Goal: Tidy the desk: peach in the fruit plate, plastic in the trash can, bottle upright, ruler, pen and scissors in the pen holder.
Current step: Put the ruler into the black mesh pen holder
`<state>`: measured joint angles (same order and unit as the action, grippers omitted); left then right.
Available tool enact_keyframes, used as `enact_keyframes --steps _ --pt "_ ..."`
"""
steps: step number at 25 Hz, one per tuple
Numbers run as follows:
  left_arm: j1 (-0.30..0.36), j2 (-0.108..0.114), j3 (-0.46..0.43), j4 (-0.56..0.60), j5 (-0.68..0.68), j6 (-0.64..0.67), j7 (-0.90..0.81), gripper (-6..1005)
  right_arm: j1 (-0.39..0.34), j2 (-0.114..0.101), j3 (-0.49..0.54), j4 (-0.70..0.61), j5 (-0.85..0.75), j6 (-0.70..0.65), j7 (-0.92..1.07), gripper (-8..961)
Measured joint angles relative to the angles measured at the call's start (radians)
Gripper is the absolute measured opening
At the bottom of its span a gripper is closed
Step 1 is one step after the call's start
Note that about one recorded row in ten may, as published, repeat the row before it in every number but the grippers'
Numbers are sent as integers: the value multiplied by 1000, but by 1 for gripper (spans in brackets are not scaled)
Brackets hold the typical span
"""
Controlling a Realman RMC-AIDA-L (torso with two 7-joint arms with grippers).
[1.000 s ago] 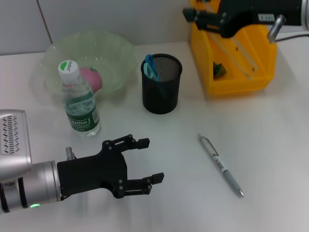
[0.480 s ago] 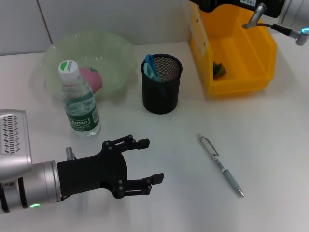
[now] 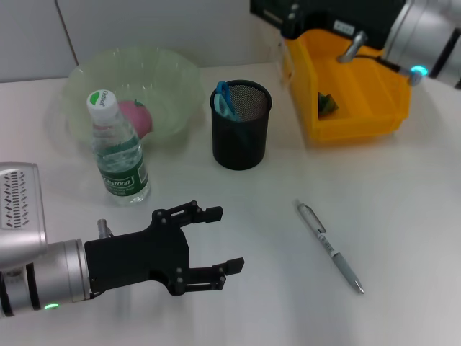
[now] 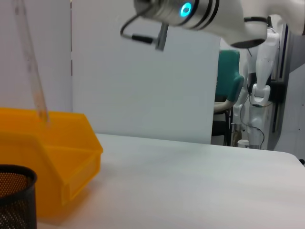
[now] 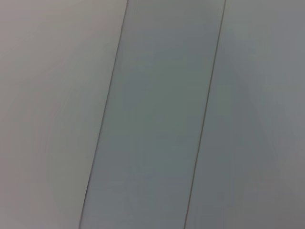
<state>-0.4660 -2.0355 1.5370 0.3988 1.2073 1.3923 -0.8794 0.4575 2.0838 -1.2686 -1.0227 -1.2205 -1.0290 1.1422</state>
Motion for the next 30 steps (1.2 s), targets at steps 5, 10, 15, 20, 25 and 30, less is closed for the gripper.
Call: enact_keyframes --steps 5,10,15,20,25,30 --pt "0 0 0 0 0 -1 -2 849 66 2 -18 140 50 -9 -102 388" --pt "-2 -1 0 1 3 -2 -2 849 79 3 -20 164 95 -29 -154 387" --pt "-3 -3 0 2 4 -3 -4 849 71 0 -14 154 133 -60 -158 387" --pt "-3 -5 0 2 5 -6 -2 849 61 -1 -4 152 138 -76 -161 387" --pt "6 -7 0 15 5 -1 -3 849 60 0 3 166 160 -77 -182 387" --pt "8 -10 0 26 5 -1 -3 849 64 -1 6 239 304 -105 -264 387"
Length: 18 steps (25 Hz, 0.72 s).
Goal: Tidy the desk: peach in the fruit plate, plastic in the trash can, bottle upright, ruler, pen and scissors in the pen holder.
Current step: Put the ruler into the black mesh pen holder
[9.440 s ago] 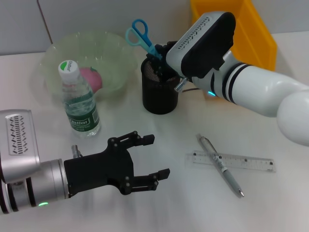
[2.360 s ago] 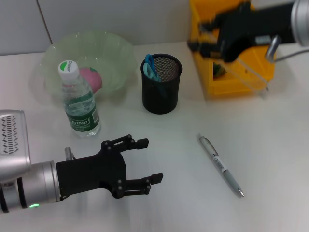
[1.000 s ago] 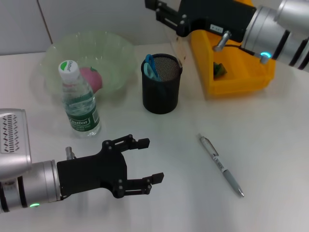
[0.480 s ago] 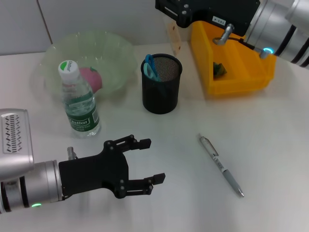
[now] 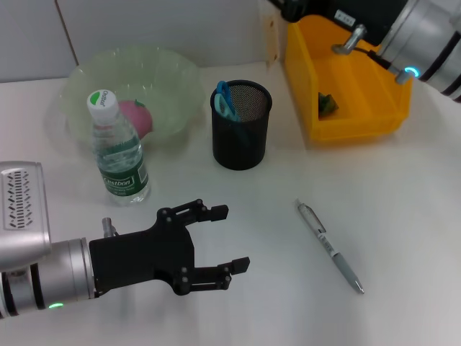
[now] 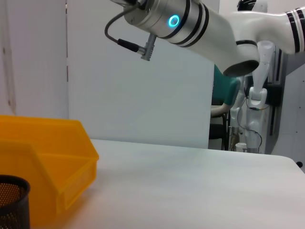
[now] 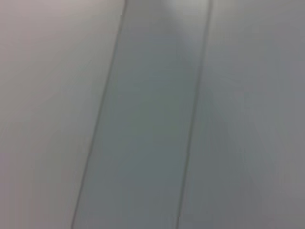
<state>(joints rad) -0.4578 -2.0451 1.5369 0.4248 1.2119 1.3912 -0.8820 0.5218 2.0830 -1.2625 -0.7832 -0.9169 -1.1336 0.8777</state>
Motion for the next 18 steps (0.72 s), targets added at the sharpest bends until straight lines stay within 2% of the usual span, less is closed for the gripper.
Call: enact_keyframes --steps 3,14,18 --pt "-2 0 0 2 0 0 0 849 21 -3 1 53 60 -9 -25 387" --pt "1 2 0 19 0 2 0 849 79 -2 5 187 70 0 -22 388" --pt "3 2 0 19 0 2 0 849 122 -1 32 264 72 2 -36 388"
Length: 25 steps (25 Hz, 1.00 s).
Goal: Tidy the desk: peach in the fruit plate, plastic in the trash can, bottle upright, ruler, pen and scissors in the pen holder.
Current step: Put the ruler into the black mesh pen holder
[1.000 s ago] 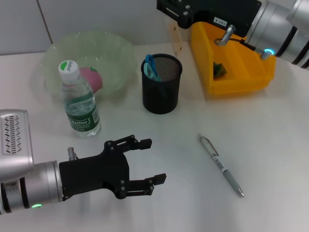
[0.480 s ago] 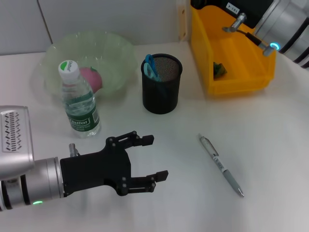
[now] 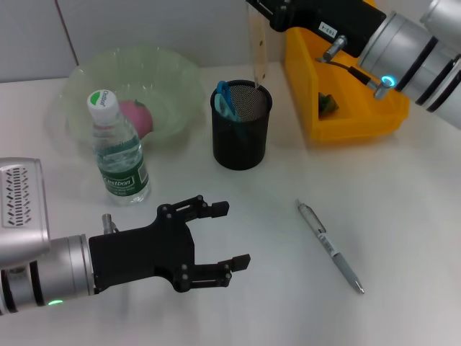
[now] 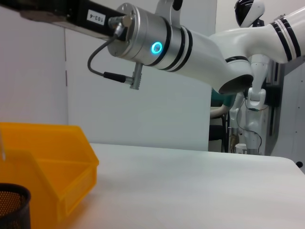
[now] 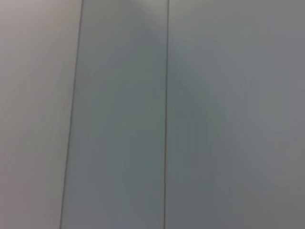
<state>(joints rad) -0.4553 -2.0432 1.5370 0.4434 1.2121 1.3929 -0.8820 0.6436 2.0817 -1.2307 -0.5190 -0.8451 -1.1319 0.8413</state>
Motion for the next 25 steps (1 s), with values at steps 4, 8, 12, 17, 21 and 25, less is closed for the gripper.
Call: enact_keyframes --steps 4,8,12,17,21,25 --pt "1 0 0 0 0 0 0 849 14 1 12 28 0 1 -25 388" --pt "1 1 0 0 1 0 0 849 31 2 23 57 2 1 -44 388" --pt "-1 1 0 0 1 0 0 849 59 1 50 102 4 3 -71 388" --pt "-8 1 0 0 1 -2 0 849 85 1 59 140 4 22 -83 389" --pt "-17 -1 0 0 1 -8 0 849 93 2 53 154 4 28 -85 389" --pt "-18 -1 0 0 1 -7 0 849 106 5 51 185 4 28 -88 388"
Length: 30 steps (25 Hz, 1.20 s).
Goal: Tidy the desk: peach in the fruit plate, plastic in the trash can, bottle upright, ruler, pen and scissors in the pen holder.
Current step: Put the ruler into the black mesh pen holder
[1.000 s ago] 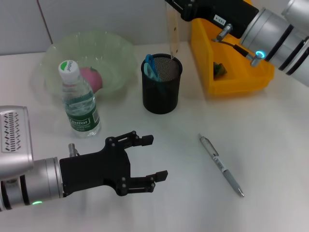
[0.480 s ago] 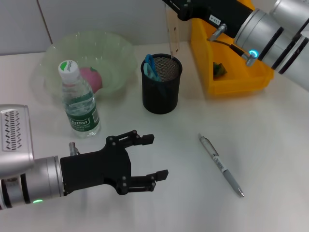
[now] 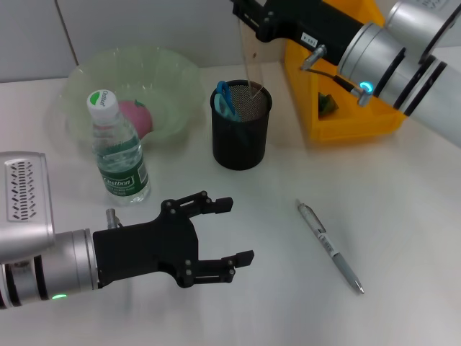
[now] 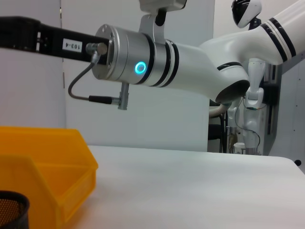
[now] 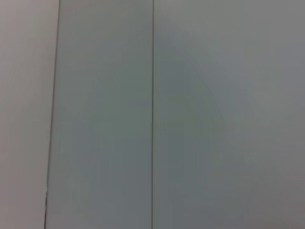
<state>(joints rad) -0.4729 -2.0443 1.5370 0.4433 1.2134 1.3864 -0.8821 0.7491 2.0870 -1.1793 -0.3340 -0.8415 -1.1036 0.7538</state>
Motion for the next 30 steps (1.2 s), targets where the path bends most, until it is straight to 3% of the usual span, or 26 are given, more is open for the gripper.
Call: enact_keyframes --steps 11,30 --pt "1 -1 0 0 0 6 0 849 38 2 -1 64 -1 13 -8 387" --pt "2 -2 -2 7 0 7 0 849 1 3 6 59 14 -21 -17 529"
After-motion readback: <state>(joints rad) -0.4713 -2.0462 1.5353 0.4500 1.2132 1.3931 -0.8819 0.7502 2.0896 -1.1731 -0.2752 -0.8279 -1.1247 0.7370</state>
